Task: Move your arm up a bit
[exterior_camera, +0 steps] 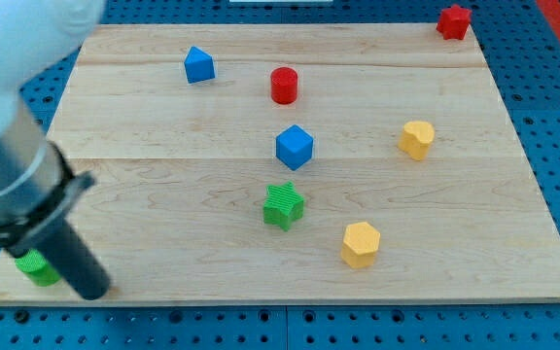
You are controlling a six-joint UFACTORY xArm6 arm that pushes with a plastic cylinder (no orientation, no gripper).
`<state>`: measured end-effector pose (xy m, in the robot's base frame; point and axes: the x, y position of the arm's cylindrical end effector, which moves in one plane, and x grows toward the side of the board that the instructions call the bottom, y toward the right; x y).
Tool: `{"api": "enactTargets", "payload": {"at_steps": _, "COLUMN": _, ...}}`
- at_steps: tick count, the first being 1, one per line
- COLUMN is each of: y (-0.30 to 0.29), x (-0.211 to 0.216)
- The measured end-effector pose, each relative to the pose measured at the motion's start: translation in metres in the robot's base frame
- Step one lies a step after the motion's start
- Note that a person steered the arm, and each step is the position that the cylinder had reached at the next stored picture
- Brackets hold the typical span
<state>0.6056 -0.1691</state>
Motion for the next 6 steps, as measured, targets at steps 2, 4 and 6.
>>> {"api": "enactTargets", "payload": {"at_steps": 2, "y": -0.044, "x": -0.018}}
{"api": "enactTargets", "payload": {"at_steps": 4, "y": -0.082, "x": -0.018}}
{"api": "enactTargets", "payload": {"at_steps": 6, "y": -0.067, "x": -0.105}}
